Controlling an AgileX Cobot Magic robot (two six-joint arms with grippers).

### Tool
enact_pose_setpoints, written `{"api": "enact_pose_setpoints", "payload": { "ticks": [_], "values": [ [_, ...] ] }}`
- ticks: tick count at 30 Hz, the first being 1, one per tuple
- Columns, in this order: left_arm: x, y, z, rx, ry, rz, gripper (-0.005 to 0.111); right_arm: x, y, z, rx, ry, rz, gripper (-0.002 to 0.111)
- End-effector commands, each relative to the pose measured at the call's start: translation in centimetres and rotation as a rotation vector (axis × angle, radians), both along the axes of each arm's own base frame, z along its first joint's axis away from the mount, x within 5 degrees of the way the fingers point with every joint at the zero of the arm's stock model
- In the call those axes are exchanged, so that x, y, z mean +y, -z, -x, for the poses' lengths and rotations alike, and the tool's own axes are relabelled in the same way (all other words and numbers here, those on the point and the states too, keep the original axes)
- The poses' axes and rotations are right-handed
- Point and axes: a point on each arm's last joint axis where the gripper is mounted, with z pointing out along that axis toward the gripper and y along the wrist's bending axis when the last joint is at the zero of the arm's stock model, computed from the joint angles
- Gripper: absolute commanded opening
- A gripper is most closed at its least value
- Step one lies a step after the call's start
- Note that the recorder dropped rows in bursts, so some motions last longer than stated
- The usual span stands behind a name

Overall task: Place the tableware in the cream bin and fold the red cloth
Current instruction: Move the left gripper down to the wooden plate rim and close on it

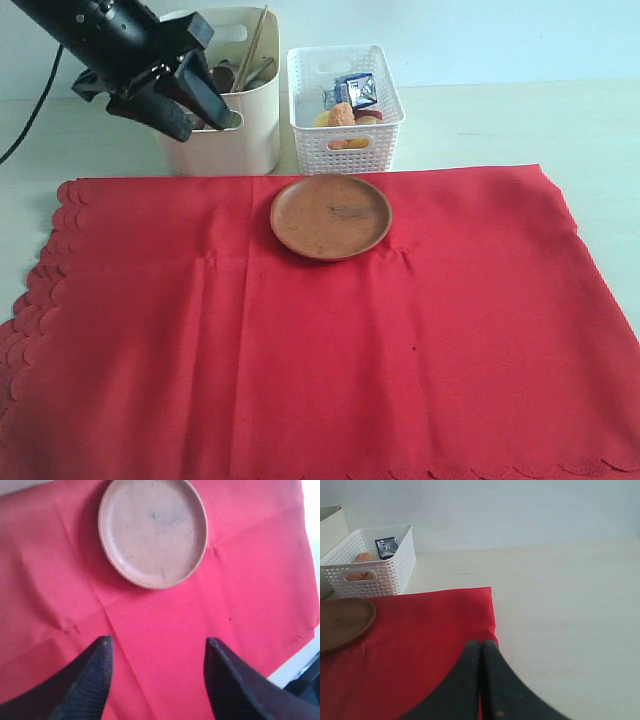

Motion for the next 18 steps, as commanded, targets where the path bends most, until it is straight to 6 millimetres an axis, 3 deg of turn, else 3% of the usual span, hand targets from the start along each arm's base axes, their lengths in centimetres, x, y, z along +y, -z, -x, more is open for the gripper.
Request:
{"api": "enact_pose_setpoints", "payload": {
  "ticks": [1, 8, 13, 18],
  "values": [
    [0.1, 2.2, 1.4, 0.100, 0.007, 0.027, 0.054, 0.0, 0.0, 0.0, -0.011, 0.003, 0.008, 0.000],
    [-0.1, 4.8, 2.2, 0.135, -0.017, 0.070, 0.054, 0.0, 0.0, 0.0, -0.011, 0.003, 0.008, 0.000],
    [-0.2, 6.6, 1.6, 0.169, -0.068, 0.138, 0.054, 0.0, 0.0, 0.0, -0.011, 0.003, 0.008, 0.000],
    [-0.2, 9.7, 0.0, 0.243, -0.160, 0.277, 0.054, 0.0, 0.0, 0.0, -0.011, 0.003, 0.008, 0.000]
  ]
}}
